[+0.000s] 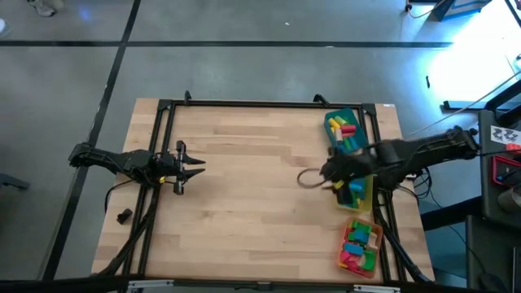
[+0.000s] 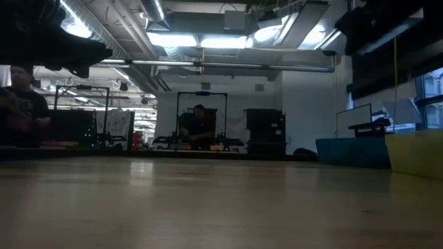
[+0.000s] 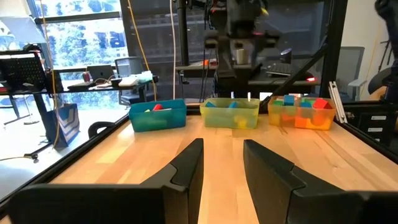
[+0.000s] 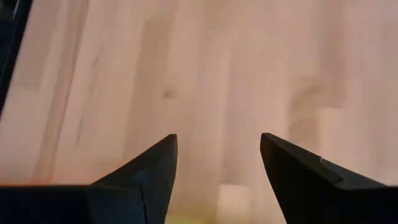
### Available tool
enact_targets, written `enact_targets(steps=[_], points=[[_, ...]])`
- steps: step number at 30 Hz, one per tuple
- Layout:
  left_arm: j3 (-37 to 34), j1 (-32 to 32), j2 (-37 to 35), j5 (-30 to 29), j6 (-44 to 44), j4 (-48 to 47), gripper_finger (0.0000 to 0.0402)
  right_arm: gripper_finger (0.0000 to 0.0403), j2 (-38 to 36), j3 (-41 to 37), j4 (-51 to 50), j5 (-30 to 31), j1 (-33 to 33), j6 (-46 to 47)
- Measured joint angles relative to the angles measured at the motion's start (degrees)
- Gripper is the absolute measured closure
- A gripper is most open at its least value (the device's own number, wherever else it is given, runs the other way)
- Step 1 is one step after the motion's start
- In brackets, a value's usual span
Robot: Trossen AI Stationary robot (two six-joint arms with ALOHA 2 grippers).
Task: Sort blocks by size
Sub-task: Return to Home Position
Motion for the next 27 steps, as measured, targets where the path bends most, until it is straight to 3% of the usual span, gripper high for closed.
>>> enact_targets(steps=[6, 19, 27], points=[[0.0, 0.0, 0.0, 0.01, 0.0, 0.0, 0.0302, 0.0171, -11.13, -2.53, 3.04, 4.16, -2.85, -0.89], [0.0, 0.0, 0.0, 0.02, -0.02, 0.0, 0.0302, 0.0171, -36.1, -28.97, 22.64, 4.43, -10.93, 0.37], [0.0, 0.0, -0.02, 0.0, 0.0, 0.0, 0.0302, 0.0171, -49.19, -40.39, 30.26, 0.98, -14.52, 4.7]])
